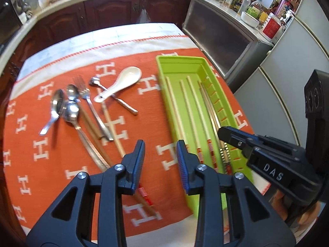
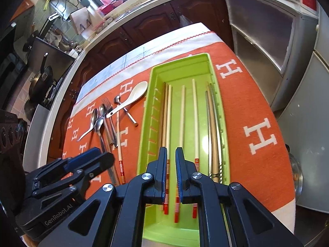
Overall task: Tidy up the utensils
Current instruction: 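Carry both chopsticks over the green tray and open both tools inside, then move both open tools back over the remaining metal spoons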
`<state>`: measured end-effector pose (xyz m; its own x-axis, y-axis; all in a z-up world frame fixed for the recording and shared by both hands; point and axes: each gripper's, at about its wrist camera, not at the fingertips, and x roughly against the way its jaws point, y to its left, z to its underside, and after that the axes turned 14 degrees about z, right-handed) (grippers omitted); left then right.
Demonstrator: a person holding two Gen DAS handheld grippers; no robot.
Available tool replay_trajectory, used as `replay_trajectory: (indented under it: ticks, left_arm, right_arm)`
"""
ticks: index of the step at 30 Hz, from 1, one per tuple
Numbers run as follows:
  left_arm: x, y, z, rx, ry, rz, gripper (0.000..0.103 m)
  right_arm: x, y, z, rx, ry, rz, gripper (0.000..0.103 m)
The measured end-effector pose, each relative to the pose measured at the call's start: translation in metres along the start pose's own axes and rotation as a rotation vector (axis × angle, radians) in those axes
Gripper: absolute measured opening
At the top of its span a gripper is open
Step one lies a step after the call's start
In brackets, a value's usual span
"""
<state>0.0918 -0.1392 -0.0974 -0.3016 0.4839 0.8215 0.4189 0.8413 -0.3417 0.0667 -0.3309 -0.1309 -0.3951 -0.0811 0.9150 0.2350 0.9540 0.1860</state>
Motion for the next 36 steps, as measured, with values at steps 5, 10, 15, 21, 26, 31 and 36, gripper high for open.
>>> replay_trajectory:
  ticks: [5,10,15,21,26,31,36]
  left_arm:
    - [0.032,0.014,0.008,-0.012,-0.070,-0.059,0.035]
    - [0.061,0.032,0.021,-0.008,-0.127,-0.119,0.041]
    - [0.081,0.054,0.035,0.026,-0.159,-0.138,0.042]
    - [0.098,0.085,0.052,0.079,-0.172,-0.164,0.042]
    - [0.107,0.116,0.064,0.146,-0.176,-0.164,0.043]
    - [0.115,0.139,0.070,0.195,-0.188,-0.171,0.044]
    - [0.125,0.158,0.073,0.228,-0.216,-0.182,0.056]
  right_arm:
    - [0.003,0.019,-0.001,0.037,0.003,-0.013,0.008]
    - [0.014,0.049,0.001,0.089,-0.009,-0.041,0.009]
    - [0.025,0.084,0.007,0.166,-0.013,-0.054,0.009]
    - [0.034,0.121,0.015,0.225,-0.013,-0.072,0.010]
    - [0.038,0.146,0.017,0.271,-0.022,-0.086,0.018]
    - [0.034,0.172,0.017,0.305,-0.006,-0.111,0.019]
    - [0.023,0.195,0.017,0.338,0.004,-0.134,0.019]
